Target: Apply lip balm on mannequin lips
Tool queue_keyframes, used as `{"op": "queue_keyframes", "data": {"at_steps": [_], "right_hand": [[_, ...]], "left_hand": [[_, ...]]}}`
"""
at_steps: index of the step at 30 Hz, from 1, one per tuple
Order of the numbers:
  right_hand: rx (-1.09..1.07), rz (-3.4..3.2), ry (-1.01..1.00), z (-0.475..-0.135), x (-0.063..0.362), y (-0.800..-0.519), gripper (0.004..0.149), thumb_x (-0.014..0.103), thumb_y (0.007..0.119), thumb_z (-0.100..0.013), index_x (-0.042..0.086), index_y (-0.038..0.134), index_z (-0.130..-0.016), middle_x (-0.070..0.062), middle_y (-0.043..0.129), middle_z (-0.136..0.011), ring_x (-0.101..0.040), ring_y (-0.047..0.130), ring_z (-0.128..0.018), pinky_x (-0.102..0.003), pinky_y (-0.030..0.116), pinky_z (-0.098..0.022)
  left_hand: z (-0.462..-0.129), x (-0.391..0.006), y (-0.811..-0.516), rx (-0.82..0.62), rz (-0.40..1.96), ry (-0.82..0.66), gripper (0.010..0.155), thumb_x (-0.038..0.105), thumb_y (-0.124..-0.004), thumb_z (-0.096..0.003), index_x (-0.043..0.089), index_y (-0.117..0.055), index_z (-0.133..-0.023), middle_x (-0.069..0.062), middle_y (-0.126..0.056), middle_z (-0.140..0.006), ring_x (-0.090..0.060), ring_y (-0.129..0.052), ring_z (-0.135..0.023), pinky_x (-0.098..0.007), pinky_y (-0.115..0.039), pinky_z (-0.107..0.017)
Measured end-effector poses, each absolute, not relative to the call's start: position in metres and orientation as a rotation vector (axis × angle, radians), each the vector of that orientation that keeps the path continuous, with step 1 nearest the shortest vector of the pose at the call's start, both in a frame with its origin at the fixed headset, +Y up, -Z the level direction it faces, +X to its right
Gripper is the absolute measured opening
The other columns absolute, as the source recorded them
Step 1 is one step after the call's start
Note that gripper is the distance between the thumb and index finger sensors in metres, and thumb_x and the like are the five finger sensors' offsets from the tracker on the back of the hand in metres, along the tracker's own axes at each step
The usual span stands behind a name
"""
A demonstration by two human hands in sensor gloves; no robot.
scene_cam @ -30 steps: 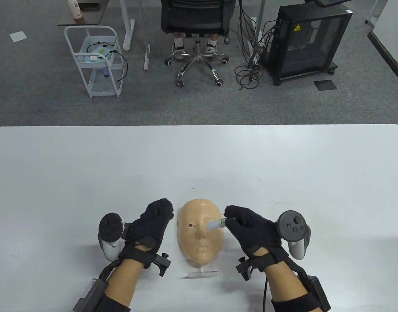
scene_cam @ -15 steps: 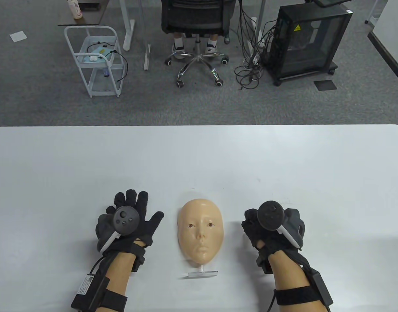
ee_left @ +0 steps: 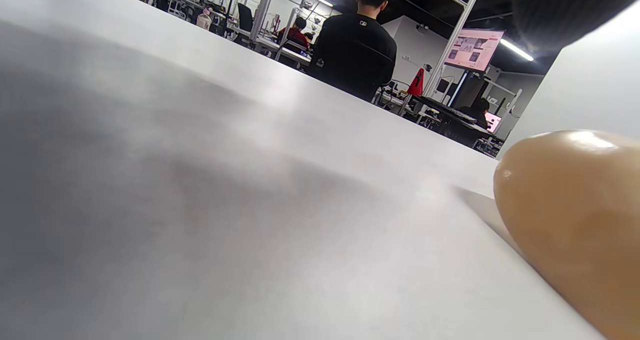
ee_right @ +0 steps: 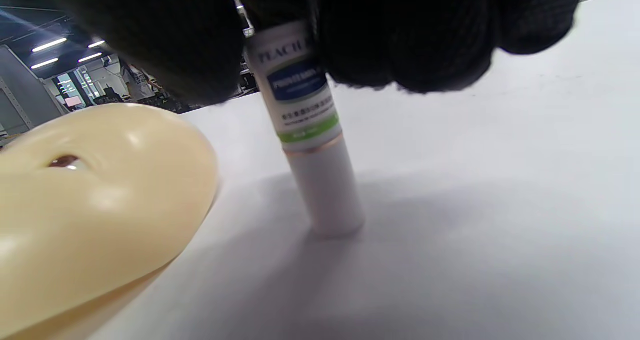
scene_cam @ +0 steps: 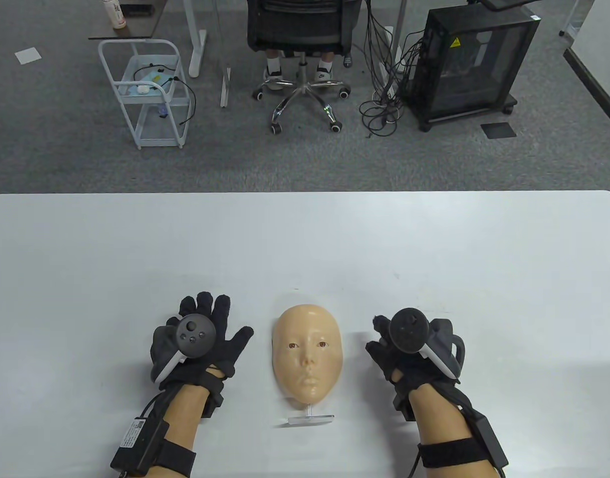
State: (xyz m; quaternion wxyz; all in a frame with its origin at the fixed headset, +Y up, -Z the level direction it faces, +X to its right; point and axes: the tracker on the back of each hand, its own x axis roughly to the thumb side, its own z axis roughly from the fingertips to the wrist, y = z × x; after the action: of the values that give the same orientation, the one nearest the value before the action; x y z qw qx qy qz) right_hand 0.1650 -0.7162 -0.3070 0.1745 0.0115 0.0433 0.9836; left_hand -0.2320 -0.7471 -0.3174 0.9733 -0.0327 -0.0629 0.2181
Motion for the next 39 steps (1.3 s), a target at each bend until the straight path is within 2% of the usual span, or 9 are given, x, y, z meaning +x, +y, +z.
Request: {"op": "queue_keyframes", "data": {"at_steps": [3, 7, 12, 15, 19, 25, 39], "right_hand": [[0.032, 2.778, 0.103, -0.305, 0.167, -0.713, 0.069, 0.053, 0.095, -0.047, 0.021, 0.072, -0.103, -0.012, 0.091, -0.080, -0.034, 0.094, -0.057, -0.056, 0.075, -0.053], [0.033, 2.729, -0.045, -0.298, 0.175, -0.702, 0.072, 0.058, 0.092, -0.047, 0.020, 0.070, -0.104, -0.014, 0.087, -0.087, -0.036, 0.091, -0.064, -0.056, 0.074, -0.055], [0.142, 2.661, -0.318, -0.291, 0.173, -0.696, 0.070, 0.061, 0.088, -0.047, 0.020, 0.071, -0.103, -0.015, 0.075, -0.104, -0.043, 0.080, -0.088, -0.065, 0.063, -0.065], [0.232, 2.648, -0.403, -0.289, 0.167, -0.694, 0.073, 0.063, 0.087, -0.047, 0.023, 0.067, -0.105, -0.014, 0.064, -0.113, -0.045, 0.068, -0.100, -0.069, 0.056, -0.068], [0.273, 2.677, -0.311, -0.289, 0.159, -0.697, 0.078, 0.063, 0.086, -0.048, 0.024, 0.057, -0.109, -0.014, 0.048, -0.120, -0.048, 0.050, -0.107, -0.072, 0.047, -0.069], [0.308, 2.693, -0.288, -0.289, 0.153, -0.699, 0.090, 0.071, 0.083, -0.047, 0.026, 0.042, -0.113, -0.013, 0.035, -0.123, -0.048, 0.037, -0.110, -0.073, 0.036, -0.069], [0.289, 2.713, -0.240, -0.290, 0.153, -0.702, 0.092, 0.072, 0.082, -0.046, 0.027, 0.039, -0.113, -0.013, 0.031, -0.123, -0.048, 0.033, -0.110, -0.074, 0.033, -0.068]], "left_hand": [[-0.318, -0.231, -0.747, -0.059, 0.435, -0.133, 0.084, 0.073, -0.072, -0.0582, 0.022, -0.036, -0.115, -0.021, -0.025, -0.120, -0.060, -0.017, -0.106, -0.078, -0.021, -0.064], [-0.317, -0.227, -0.743, -0.044, 0.424, -0.156, 0.084, 0.073, -0.072, -0.0582, 0.021, -0.036, -0.115, -0.021, -0.025, -0.120, -0.060, -0.018, -0.106, -0.078, -0.021, -0.064], [-0.315, -0.224, -0.739, -0.021, 0.437, -0.190, 0.084, 0.072, -0.072, -0.0581, 0.021, -0.037, -0.115, -0.021, -0.027, -0.121, -0.060, -0.022, -0.107, -0.078, -0.023, -0.065], [-0.314, -0.221, -0.737, -0.016, 0.432, -0.205, 0.084, 0.072, -0.072, -0.0581, 0.022, -0.036, -0.115, -0.021, -0.027, -0.121, -0.060, -0.022, -0.107, -0.078, -0.023, -0.065], [-0.313, -0.218, -0.733, -0.011, 0.422, -0.221, 0.084, 0.072, -0.072, -0.0582, 0.022, -0.035, -0.115, -0.021, -0.027, -0.121, -0.061, -0.022, -0.107, -0.078, -0.023, -0.065], [-0.312, -0.215, -0.731, -0.008, 0.416, -0.239, 0.084, 0.072, -0.072, -0.0582, 0.022, -0.034, -0.115, -0.021, -0.027, -0.121, -0.061, -0.022, -0.107, -0.078, -0.023, -0.065], [-0.312, -0.212, -0.731, -0.010, 0.402, -0.254, 0.084, 0.072, -0.072, -0.0583, 0.022, -0.034, -0.115, -0.021, -0.026, -0.121, -0.060, -0.020, -0.107, -0.078, -0.023, -0.065]]}}
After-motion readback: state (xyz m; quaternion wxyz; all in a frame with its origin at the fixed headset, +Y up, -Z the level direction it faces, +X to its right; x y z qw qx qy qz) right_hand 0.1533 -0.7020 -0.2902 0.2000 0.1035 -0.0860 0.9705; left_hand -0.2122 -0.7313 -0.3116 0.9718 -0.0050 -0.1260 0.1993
